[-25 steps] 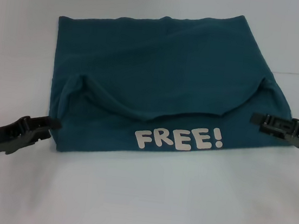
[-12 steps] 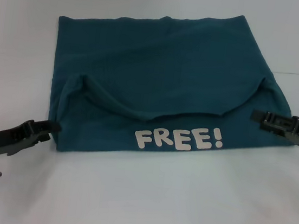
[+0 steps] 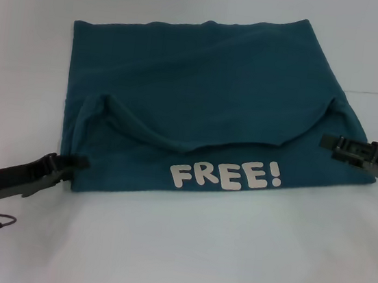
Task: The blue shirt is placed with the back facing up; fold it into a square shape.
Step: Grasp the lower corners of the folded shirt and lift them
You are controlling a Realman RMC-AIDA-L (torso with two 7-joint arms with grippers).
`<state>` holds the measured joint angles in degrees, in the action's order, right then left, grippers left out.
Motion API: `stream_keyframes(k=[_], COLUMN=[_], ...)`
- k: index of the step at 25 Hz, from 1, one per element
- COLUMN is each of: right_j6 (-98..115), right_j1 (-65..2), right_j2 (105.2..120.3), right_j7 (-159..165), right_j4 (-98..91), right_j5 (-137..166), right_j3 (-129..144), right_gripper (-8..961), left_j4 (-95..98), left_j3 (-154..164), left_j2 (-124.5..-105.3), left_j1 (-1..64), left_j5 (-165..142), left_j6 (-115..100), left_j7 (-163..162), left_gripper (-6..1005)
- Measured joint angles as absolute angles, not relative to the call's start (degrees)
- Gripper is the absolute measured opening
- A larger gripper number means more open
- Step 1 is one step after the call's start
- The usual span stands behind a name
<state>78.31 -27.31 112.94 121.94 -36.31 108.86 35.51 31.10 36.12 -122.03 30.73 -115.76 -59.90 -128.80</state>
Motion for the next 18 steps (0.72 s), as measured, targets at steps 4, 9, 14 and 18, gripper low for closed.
stream_keyframes(k=[4,9,14,18], right_j6=[78.3,78.5,78.7,78.9], right_j1=[-27.3,-27.1,-26.8,-26.7], right_j2=[112.93,112.94,112.94,113.02], right_j7=[121.9,121.9,121.9,121.9], right_j4=[-36.3,-36.3,-36.3,-36.3], right_j5=[109.0,109.0,108.8,108.8], right_j3=[35.5,35.5,35.5,35.5], right_gripper=[703,703,703,702], left_j4=[30.2,29.4,29.1,30.0], left_j3=[37.6,38.7,39.2,39.1], left_j2=[-121.99,-122.21,-122.31,-122.47], left_j1=[31.6,32.0,32.3,31.9], left_j5=[-115.8,-115.8,-115.7,-115.6], left_j6=[-58.7,-57.9,-58.0,-57.8], left_j7=[-128.8,-129.0,-129.9,-131.8], left_gripper=[469,470,470,471])
